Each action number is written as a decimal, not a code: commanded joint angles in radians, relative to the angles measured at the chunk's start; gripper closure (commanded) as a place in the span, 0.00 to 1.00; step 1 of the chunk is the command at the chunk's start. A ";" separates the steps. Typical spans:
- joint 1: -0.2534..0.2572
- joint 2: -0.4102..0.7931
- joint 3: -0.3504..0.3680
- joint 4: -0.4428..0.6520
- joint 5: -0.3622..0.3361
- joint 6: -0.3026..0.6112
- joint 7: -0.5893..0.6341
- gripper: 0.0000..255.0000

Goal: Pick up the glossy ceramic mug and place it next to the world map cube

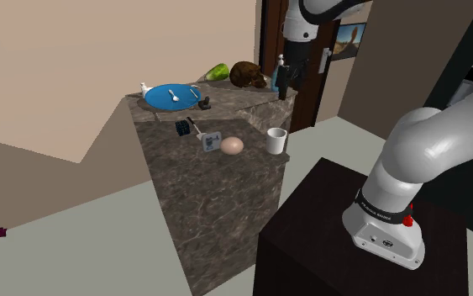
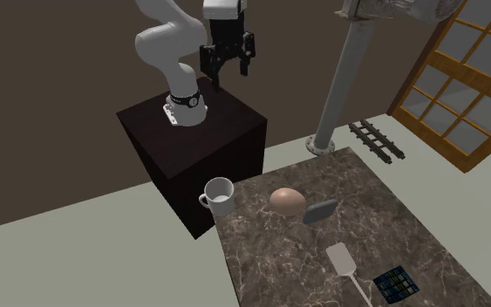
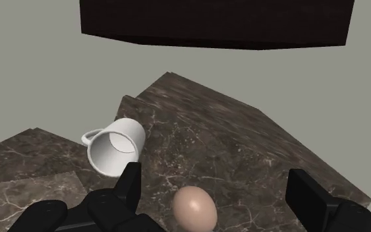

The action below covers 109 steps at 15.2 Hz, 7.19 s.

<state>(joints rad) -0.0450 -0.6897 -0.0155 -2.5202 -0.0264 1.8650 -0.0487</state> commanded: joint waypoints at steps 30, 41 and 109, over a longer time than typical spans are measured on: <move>-0.072 0.830 -0.137 -0.040 -0.019 0.892 -0.216 0.00; -0.072 0.829 -0.137 -0.040 -0.019 0.892 -0.216 1.00; 0.135 1.385 0.018 1.333 -0.036 0.059 0.122 1.00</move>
<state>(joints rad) 0.0900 0.6865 0.0030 -1.1884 -0.0620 1.9154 0.0727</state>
